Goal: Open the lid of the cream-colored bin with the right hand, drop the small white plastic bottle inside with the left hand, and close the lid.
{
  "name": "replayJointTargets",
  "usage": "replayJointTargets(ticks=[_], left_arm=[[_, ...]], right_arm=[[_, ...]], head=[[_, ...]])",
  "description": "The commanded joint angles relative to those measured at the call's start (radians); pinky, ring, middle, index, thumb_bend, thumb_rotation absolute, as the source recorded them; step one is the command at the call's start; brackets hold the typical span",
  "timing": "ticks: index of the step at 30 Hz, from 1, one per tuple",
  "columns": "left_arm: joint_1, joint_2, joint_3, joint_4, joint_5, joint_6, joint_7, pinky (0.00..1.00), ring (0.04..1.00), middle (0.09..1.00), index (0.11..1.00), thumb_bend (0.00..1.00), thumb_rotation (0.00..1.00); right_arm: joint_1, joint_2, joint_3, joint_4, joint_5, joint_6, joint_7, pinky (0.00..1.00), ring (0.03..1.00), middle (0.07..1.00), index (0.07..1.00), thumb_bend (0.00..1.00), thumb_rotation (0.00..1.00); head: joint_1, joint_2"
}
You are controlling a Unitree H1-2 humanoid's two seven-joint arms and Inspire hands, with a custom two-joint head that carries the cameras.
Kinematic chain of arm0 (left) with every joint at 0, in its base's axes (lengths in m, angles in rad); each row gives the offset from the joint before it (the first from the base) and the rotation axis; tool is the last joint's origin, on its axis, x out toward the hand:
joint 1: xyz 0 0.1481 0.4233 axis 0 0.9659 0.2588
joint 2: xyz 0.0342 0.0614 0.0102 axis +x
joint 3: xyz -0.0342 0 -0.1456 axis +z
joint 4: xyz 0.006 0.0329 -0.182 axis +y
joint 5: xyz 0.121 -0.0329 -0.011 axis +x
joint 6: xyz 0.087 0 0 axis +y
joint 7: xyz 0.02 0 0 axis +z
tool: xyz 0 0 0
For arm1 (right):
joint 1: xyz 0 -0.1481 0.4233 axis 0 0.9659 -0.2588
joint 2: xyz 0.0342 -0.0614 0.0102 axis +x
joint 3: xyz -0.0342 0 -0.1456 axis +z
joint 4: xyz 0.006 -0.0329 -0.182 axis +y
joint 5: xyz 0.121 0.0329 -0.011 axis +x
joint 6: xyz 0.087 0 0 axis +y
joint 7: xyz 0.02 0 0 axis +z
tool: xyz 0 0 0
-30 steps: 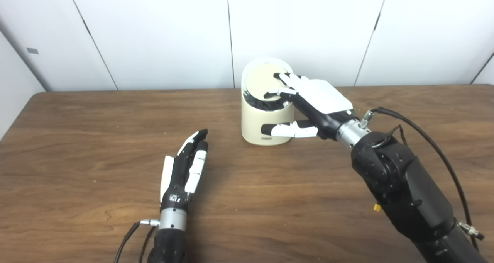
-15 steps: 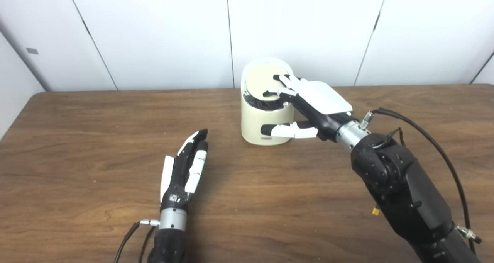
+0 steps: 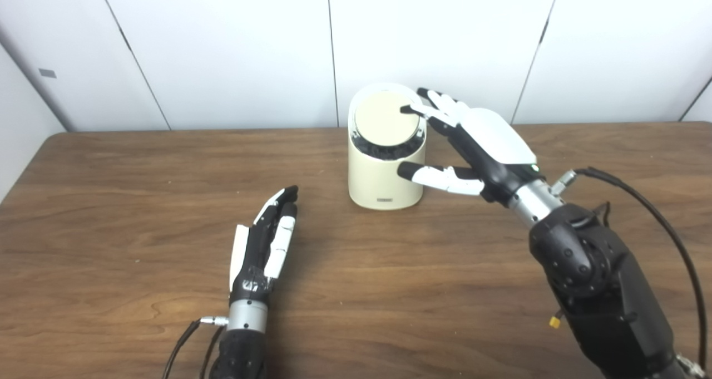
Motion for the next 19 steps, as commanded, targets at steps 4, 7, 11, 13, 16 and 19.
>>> replayJointTargets(ticks=[4,7,11,13,16,19], left_arm=[[-0.003,0.011,0.004,-0.022,-0.015,0.015,-0.018,0.83,0.866,0.880,0.870,0.58,0.98],[-0.001,0.019,0.005,-0.025,-0.020,0.018,-0.026,0.83,0.872,0.879,0.872,0.55,0.98],[0.003,0.019,0.016,-0.040,-0.054,0.016,-0.042,0.83,0.865,0.876,0.873,0.53,0.97],[0.011,0.016,0.020,-0.058,-0.079,0.021,-0.051,0.83,0.854,0.870,0.873,0.52,0.94],[0.030,0.018,0.021,-0.085,-0.108,0.020,-0.063,0.81,0.843,0.868,0.880,0.50,0.91],[0.049,0.014,0.040,-0.102,-0.167,0.014,-0.076,0.82,0.853,0.879,0.900,0.51,0.87]], right_arm=[[0.056,0.000,-0.054,-0.062,0.033,-0.033,-0.067,1.00,1.000,1.000,0.911,0.51,1.00],[0.120,0.007,-0.085,-0.074,0.074,-0.022,-0.077,0.97,1.000,1.000,0.921,0.50,1.00],[0.202,0.026,-0.140,-0.066,0.163,-0.006,-0.095,0.96,1.000,1.000,0.935,0.51,1.00],[0.237,0.034,-0.177,-0.058,0.229,0.002,-0.096,0.94,1.000,1.000,0.943,0.56,1.00],[0.278,0.051,-0.228,-0.038,0.336,-0.005,-0.102,0.93,0.976,0.987,0.941,0.59,1.00],[0.304,0.090,-0.284,-0.010,0.503,-0.001,-0.098,0.96,0.988,0.995,0.951,0.62,1.00]], head=[[0.001,0.004],[0.001,0.006],[0.005,0.010],[0.008,0.012],[0.008,0.015],[0.006,0.017]])
